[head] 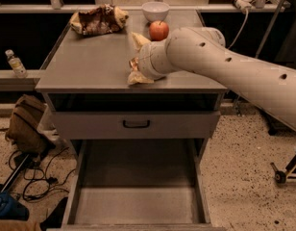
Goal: Pick orange can from middle drawer and place on counter
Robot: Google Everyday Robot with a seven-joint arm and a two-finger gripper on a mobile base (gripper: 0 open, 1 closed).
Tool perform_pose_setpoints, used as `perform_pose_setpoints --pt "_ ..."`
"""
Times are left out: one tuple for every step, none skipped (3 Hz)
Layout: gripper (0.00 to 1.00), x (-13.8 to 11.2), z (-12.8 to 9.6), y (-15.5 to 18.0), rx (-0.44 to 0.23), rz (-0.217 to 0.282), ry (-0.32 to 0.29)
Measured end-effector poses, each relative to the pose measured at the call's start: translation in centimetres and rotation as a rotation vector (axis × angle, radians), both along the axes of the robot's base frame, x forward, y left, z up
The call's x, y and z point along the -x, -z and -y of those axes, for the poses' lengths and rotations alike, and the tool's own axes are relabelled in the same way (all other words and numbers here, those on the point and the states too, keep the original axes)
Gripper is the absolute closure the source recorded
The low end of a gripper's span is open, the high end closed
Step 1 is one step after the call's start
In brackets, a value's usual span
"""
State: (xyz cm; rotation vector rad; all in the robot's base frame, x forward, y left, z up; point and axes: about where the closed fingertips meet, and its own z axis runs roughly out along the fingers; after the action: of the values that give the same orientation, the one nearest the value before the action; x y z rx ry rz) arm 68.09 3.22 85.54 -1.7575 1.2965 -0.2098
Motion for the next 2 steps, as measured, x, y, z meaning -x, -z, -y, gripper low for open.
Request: perform_pose_setpoints --pt "0.00 0.00 0.00 -0.06 0.000 0.000 0.000" --pt "0.00 0.00 0.00 -0.81 0.000 0.000 0.000"
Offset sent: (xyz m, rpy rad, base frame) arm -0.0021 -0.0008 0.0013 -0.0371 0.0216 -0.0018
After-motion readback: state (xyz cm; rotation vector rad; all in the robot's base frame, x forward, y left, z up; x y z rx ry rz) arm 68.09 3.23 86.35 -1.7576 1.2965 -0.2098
